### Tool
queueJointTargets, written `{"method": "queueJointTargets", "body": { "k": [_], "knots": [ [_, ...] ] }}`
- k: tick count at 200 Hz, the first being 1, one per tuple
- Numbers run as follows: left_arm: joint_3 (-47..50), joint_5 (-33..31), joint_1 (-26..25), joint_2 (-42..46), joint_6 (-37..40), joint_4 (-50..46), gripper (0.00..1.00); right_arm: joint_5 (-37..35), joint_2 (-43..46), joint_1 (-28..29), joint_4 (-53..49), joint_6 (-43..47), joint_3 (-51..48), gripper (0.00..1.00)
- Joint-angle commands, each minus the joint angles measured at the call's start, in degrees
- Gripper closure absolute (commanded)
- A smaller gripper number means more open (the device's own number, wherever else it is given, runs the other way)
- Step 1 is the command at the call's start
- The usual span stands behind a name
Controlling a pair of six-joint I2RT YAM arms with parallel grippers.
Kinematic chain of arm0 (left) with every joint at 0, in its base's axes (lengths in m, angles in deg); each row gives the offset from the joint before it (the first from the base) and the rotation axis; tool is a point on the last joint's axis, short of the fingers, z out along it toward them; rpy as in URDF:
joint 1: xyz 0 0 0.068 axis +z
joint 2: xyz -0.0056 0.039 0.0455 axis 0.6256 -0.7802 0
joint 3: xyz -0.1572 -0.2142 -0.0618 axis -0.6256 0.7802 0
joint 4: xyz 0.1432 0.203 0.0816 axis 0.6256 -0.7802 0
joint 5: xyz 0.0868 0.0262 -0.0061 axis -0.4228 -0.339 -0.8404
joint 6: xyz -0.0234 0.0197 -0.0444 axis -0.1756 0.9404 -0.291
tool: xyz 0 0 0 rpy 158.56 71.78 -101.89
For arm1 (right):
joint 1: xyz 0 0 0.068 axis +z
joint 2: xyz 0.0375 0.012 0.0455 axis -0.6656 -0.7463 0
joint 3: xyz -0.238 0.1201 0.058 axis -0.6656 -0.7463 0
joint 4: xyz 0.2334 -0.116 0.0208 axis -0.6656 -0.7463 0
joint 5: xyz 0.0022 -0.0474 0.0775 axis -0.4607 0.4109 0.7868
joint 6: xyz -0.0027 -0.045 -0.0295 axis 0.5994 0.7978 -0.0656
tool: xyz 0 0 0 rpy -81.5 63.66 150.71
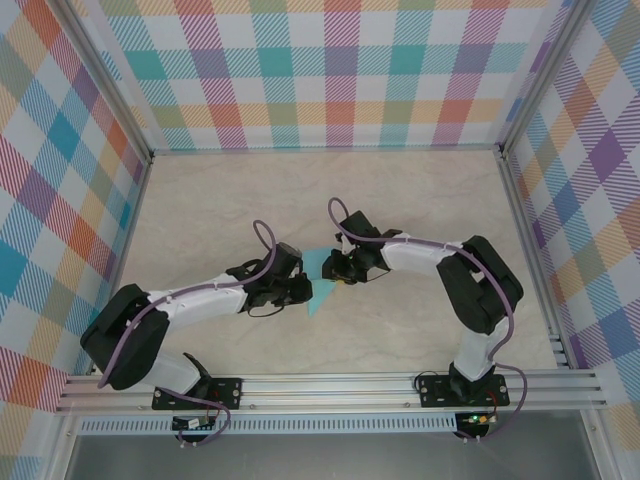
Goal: Fold a paper plane with a square sheet of paper (pick it up from the middle)
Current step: Third fold the triangle at the center of the table.
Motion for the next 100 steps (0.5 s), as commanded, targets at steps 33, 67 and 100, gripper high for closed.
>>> {"method": "queueJointTargets", "body": {
  "k": [33, 67, 100],
  "knots": [
    [-0.2, -2.7, 0.5, 3.1, -1.5, 2.6, 0.87, -7.6, 4.1, -0.5, -3.6, -2.3, -0.9, 0.69],
    [1.8, 0.6, 0.3, 6.2, -0.4, 4.7, 0.86, -9.3, 6.1, -1.8, -3.0, -4.7, -3.2, 0.59],
    [2.0, 4.8, -0.1, 5.3, 1.0, 8.5, 0.85, -7.2, 7.5, -3.3, -0.6, -6.1, -5.5, 0.53]
  ]
}}
